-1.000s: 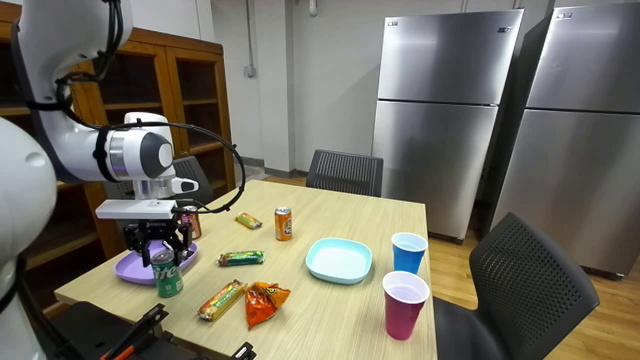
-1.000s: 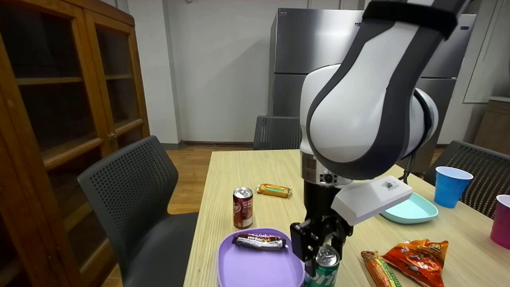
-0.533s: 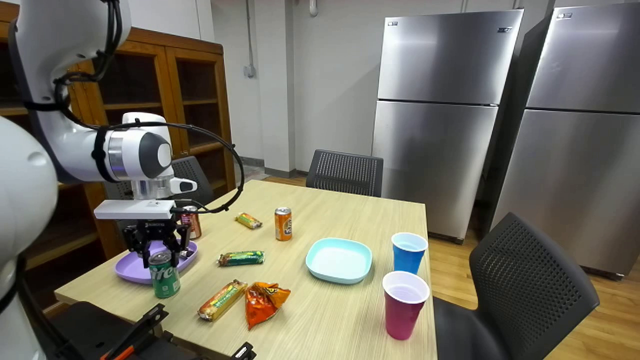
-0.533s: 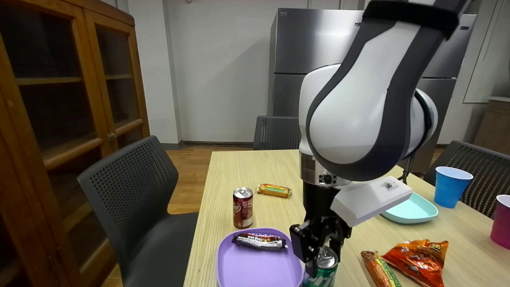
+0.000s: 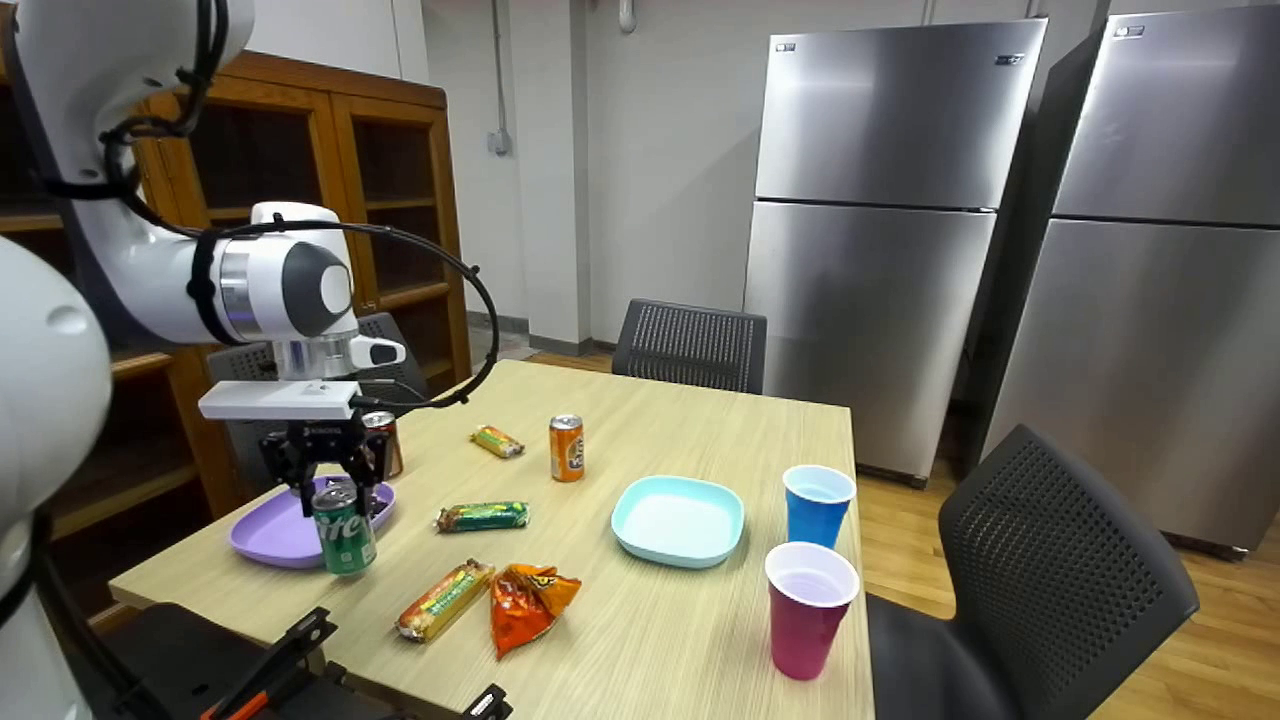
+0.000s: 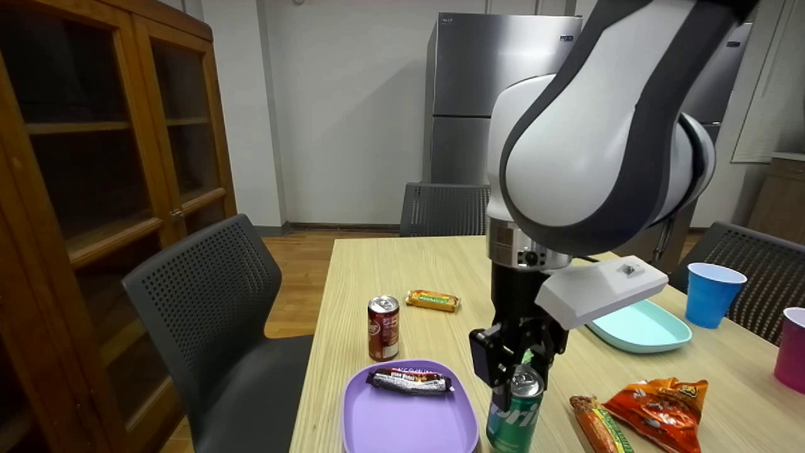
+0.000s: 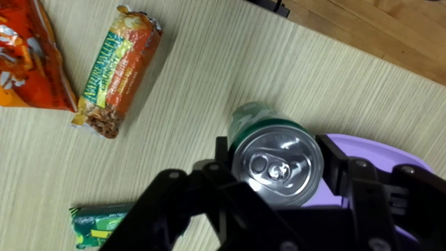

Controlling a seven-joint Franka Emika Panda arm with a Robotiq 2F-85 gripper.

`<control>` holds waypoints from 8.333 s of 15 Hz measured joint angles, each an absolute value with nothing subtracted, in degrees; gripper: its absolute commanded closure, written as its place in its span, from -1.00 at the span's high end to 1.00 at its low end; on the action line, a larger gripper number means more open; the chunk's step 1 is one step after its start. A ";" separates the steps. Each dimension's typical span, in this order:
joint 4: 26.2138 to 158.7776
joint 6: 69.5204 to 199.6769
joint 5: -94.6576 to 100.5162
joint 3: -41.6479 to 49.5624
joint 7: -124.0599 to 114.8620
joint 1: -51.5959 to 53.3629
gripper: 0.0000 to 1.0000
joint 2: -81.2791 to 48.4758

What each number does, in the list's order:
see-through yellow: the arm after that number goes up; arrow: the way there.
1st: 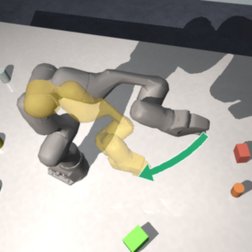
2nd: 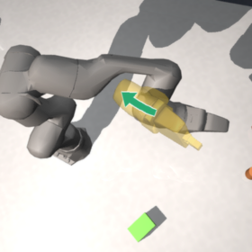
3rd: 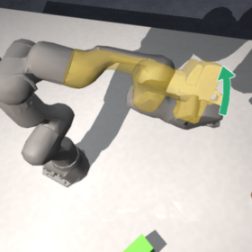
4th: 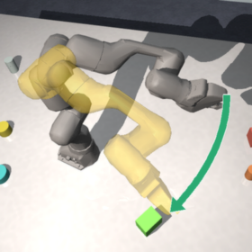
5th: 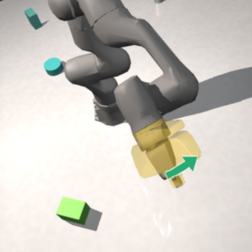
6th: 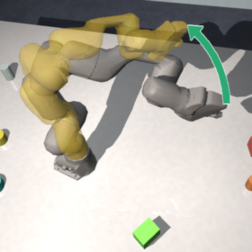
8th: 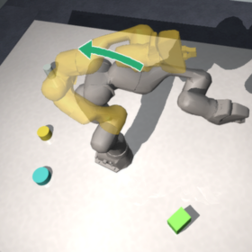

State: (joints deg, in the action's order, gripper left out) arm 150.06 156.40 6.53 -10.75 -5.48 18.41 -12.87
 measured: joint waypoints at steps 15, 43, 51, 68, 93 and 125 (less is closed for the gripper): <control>150.36 149.98 3.92 -6.47 -4.43 9.16 -0.24 -4.52; 126.31 140.88 0.47 3.91 4.71 -5.12 -0.24 -17.70; 114.25 136.43 -2.91 4.02 6.49 -9.10 -0.24 -26.80; 103.09 133.93 -3.05 4.61 6.43 -12.81 -0.24 -38.38; 107.63 134.16 -1.78 5.98 6.39 -11.84 1.00 -34.24; 118.18 141.23 0.89 -0.13 7.16 -3.07 1.00 -22.75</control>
